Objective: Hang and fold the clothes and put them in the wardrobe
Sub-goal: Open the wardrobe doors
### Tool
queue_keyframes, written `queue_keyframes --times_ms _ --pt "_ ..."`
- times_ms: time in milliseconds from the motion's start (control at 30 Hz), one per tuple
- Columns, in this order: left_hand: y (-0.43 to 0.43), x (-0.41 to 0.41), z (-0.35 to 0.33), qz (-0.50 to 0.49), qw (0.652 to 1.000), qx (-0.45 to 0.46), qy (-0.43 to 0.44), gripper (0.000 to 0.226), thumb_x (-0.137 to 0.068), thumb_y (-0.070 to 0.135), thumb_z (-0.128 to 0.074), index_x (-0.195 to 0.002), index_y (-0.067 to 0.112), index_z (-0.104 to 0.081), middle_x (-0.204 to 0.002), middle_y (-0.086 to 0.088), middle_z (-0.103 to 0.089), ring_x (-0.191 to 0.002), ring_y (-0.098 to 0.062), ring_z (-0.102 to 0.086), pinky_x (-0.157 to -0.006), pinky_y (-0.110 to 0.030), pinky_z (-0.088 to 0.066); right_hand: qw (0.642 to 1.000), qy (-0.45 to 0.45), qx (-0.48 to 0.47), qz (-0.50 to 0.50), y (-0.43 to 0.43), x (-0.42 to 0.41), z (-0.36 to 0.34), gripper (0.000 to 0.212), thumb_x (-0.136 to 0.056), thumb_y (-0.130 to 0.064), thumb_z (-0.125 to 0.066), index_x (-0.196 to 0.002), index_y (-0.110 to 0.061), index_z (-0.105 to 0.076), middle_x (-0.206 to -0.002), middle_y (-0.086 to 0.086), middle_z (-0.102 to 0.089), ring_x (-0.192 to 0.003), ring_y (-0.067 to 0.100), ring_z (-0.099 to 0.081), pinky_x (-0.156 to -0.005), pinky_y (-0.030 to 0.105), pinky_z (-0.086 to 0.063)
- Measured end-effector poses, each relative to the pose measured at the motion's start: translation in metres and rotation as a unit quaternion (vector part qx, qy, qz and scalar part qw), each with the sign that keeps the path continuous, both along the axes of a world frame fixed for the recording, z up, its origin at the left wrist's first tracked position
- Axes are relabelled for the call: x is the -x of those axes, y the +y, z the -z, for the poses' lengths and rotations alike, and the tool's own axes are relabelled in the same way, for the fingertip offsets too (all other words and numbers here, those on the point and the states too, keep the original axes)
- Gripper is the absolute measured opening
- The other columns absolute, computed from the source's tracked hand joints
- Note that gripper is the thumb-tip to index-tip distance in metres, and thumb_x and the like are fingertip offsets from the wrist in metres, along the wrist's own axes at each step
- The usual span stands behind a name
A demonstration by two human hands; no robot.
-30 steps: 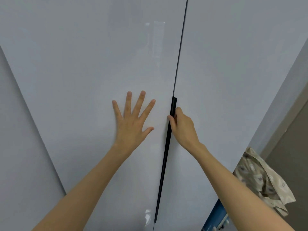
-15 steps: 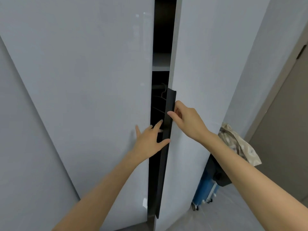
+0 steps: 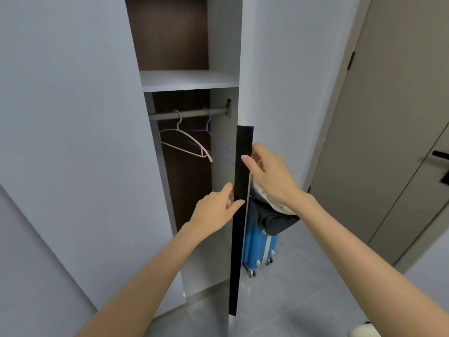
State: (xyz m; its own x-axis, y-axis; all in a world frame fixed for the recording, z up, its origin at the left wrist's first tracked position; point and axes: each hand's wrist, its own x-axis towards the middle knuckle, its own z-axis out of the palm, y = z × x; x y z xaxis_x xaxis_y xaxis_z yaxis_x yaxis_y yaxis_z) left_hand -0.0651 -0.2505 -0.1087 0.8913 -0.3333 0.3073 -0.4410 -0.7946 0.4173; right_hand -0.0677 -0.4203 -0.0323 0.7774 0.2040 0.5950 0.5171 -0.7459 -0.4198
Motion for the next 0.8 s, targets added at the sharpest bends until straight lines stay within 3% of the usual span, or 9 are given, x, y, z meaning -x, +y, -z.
queue_keyframes --times_ms 100,267,333,433,533,700,800 --pt "-0.038 0.005 -0.005 0.024 1.000 -0.006 -0.001 0.033 -0.094 0.054 -0.048 -0.100 0.022 -0.044 -0.081 0.003 -0.067 -0.071 -0.014 -0.064 -0.068 -0.041 -0.057 0.999 0.003 -0.048 0.020 -0.033 0.012 0.001 0.031 -0.100 -0.049 -0.036 -0.073 -0.037 -0.028 -0.054 -0.011 -0.036 -0.046 0.004 -0.040 -0.047 0.015 -0.033" --pt "-0.110 0.003 -0.009 -0.017 0.999 -0.002 0.037 0.045 -0.087 0.064 -0.052 -0.092 0.020 -0.055 -0.087 0.000 -0.066 -0.086 -0.026 -0.062 -0.076 -0.037 -0.052 0.990 0.015 -0.110 0.084 -0.092 0.019 0.000 0.039 -0.101 -0.045 -0.039 -0.072 -0.021 -0.028 -0.056 -0.009 -0.030 -0.051 0.011 -0.027 -0.048 0.022 -0.026" --pt "-0.139 -0.001 -0.011 -0.025 0.998 0.006 0.054 0.044 -0.085 0.066 -0.053 -0.090 0.022 -0.058 -0.081 0.005 -0.061 -0.087 -0.026 -0.062 -0.071 -0.033 -0.046 0.986 0.030 -0.123 0.104 -0.116 0.018 -0.001 0.039 -0.100 -0.045 -0.039 -0.075 -0.018 -0.031 -0.059 -0.008 -0.033 -0.053 0.012 -0.028 -0.051 0.025 -0.025" --pt "-0.174 -0.006 -0.014 -0.022 0.998 0.010 0.049 0.040 -0.086 0.064 -0.054 -0.085 0.024 -0.056 -0.070 0.010 -0.050 -0.081 -0.023 -0.057 -0.063 -0.029 -0.035 0.980 0.051 -0.141 0.129 -0.145 0.016 -0.004 0.037 -0.101 -0.045 -0.039 -0.070 -0.028 -0.028 -0.060 -0.009 -0.035 -0.053 0.011 -0.030 -0.054 0.031 -0.027" --pt "-0.198 -0.011 -0.016 -0.004 0.998 0.014 0.059 0.035 -0.088 0.059 -0.054 -0.085 0.024 -0.053 -0.074 0.009 -0.053 -0.082 -0.021 -0.058 -0.058 -0.028 -0.032 0.975 0.064 -0.154 0.149 -0.163 0.014 -0.007 0.033 -0.101 -0.046 -0.037 -0.071 -0.033 -0.030 -0.063 -0.007 -0.040 -0.055 0.011 -0.035 -0.057 0.035 -0.031" --pt "-0.205 -0.018 -0.018 0.067 0.993 0.002 0.096 0.027 -0.093 0.042 -0.055 -0.110 0.021 -0.055 -0.106 0.000 -0.068 -0.099 -0.023 -0.062 -0.082 -0.037 -0.050 0.972 0.084 -0.148 0.162 -0.177 0.018 -0.007 0.025 -0.102 -0.043 -0.035 -0.104 -0.020 -0.046 -0.087 0.005 -0.059 -0.074 0.020 -0.054 -0.069 0.038 -0.043" --pt "-0.191 -0.013 -0.018 0.080 0.992 -0.015 0.101 0.028 -0.094 0.035 -0.053 -0.119 0.024 -0.054 -0.109 0.006 -0.068 -0.102 -0.020 -0.062 -0.082 -0.031 -0.048 0.972 0.096 -0.089 0.197 -0.175 0.030 -0.009 0.031 -0.102 -0.038 -0.039 -0.125 -0.020 -0.049 -0.106 -0.005 -0.059 -0.093 0.019 -0.056 -0.076 0.037 -0.044"
